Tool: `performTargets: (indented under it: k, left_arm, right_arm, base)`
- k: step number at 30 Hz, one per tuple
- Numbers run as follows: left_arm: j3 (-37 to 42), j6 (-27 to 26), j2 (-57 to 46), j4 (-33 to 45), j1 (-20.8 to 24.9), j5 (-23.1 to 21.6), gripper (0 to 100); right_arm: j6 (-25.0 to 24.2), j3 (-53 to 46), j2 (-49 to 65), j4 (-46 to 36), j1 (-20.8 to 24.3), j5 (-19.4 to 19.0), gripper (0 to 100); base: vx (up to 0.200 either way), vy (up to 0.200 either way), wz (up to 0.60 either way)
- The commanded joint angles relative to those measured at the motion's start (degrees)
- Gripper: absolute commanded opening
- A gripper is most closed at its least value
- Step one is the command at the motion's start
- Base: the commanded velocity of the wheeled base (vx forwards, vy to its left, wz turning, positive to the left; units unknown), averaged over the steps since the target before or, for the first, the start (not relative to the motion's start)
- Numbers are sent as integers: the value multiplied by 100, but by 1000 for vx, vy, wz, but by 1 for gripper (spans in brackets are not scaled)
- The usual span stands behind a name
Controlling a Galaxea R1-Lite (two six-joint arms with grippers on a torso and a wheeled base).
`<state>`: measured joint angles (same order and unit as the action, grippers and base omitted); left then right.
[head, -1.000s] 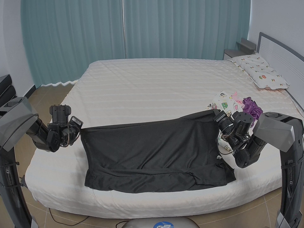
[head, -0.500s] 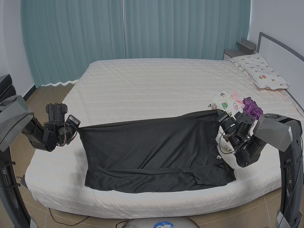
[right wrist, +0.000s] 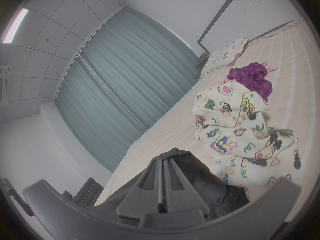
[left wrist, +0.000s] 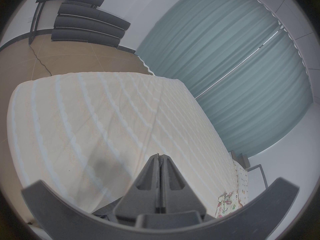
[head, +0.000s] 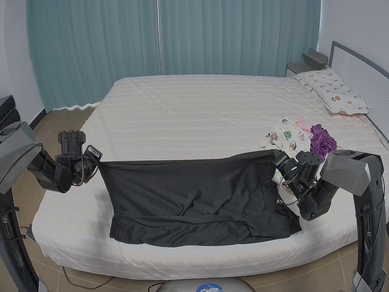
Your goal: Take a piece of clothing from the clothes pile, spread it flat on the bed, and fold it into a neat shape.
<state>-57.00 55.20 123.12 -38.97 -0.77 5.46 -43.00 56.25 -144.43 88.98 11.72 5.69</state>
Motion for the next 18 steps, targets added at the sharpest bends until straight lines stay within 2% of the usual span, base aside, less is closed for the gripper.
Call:
performTargets:
  k: [1,7,18]
  left_arm:
    - [40,-36,-184,21,-99,-1,0]
    - [163,-71,-245,21,-117,-1,0]
    - [-92,-220,528,-14,-64,-1,0]
  right_arm:
    - [2,132,-129,102,103,2,0]
    - [-51,141,82,102,-73,-24,0]
    - [63,-281,179,102,-161,-51,0]
  base:
    - [0,0,0]
    - [0,0,0]
    - [0,0,0]
